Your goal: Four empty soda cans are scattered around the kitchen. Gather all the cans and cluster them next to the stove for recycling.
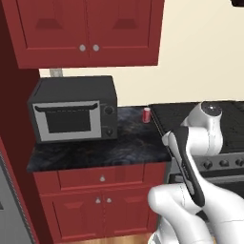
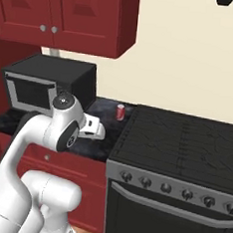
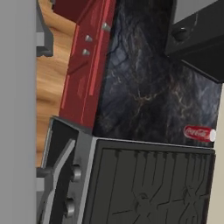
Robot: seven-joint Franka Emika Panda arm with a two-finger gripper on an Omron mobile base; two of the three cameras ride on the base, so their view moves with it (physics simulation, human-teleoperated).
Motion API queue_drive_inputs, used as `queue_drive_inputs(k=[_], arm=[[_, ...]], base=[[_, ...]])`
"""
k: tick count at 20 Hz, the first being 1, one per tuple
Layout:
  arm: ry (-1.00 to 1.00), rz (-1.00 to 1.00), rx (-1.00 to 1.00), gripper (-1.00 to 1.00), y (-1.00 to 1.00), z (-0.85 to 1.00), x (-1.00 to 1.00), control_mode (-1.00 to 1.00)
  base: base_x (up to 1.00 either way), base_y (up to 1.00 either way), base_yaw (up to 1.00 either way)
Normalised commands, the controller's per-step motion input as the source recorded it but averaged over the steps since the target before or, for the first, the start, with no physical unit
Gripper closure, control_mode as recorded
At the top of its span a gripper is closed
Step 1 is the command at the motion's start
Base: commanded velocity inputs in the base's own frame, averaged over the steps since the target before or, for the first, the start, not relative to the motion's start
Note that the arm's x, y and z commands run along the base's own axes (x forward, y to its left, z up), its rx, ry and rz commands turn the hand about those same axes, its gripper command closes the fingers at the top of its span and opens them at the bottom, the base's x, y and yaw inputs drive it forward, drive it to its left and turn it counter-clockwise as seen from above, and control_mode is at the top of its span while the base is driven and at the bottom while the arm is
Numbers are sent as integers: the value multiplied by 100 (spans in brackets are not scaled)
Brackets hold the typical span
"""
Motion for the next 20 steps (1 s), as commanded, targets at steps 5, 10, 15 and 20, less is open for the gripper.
queue_drive_inputs(k=[5,10,15,20], arm=[[0,0,0,-100,0,0,0,100],[0,0,0,-100,0,0,0,100],[0,0,0,-100,0,0,0,100],[0,0,0,-100,0,0,0,100]], base=[[-32,0,-23],[-24,0,-38],[-14,0,-46],[-1,0,-52]])
